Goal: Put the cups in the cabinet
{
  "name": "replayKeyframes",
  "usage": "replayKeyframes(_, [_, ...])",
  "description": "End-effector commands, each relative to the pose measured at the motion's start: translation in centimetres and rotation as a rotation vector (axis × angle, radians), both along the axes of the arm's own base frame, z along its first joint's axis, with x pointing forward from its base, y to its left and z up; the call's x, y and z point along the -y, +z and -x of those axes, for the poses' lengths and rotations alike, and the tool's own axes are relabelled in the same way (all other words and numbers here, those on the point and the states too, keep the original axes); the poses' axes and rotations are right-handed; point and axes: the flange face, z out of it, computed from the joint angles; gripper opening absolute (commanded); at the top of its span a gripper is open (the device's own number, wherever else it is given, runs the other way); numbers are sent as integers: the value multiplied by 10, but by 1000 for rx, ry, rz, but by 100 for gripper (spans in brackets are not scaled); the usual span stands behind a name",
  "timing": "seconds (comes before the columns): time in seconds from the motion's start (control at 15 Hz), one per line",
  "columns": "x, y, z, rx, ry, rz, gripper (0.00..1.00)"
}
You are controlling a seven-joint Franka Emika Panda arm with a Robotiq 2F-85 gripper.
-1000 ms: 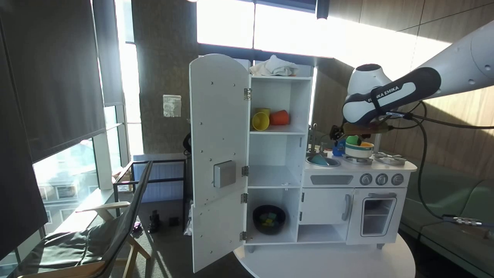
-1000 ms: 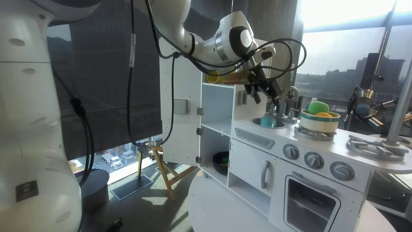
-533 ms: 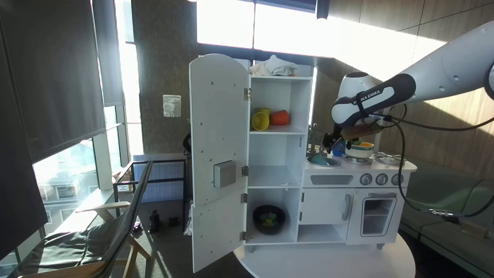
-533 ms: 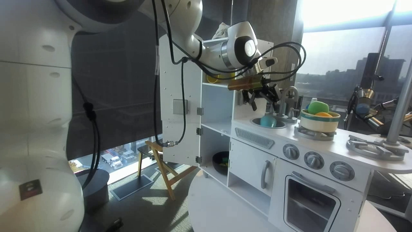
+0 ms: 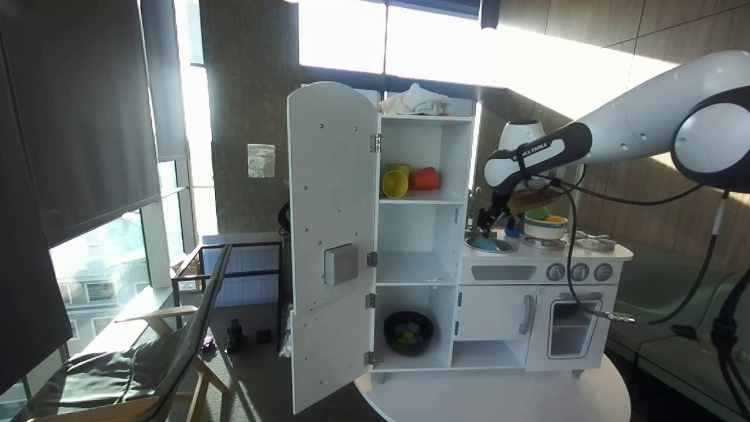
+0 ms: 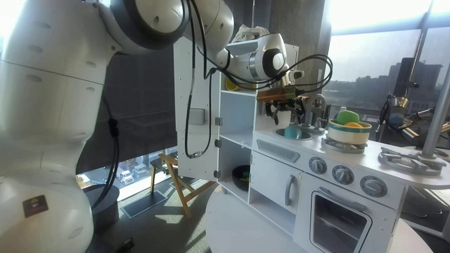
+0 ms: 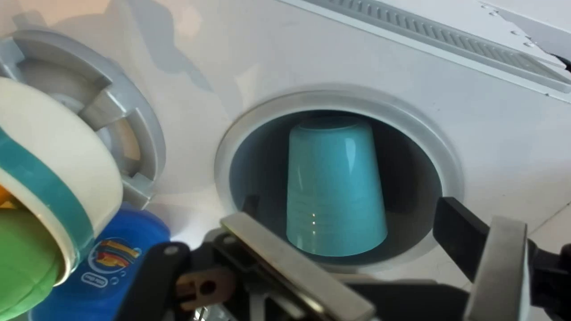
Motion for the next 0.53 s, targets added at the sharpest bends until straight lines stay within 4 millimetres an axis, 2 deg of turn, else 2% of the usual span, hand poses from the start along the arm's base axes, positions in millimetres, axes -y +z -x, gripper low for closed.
replayKeyframes(0.0, [10, -6, -32, -33, 25, -14, 100])
replayKeyframes(0.2, [18, -21, -47, -64, 28, 3, 100])
replayKeyframes(0.47, [30, -33, -55, -87, 13, -4, 100])
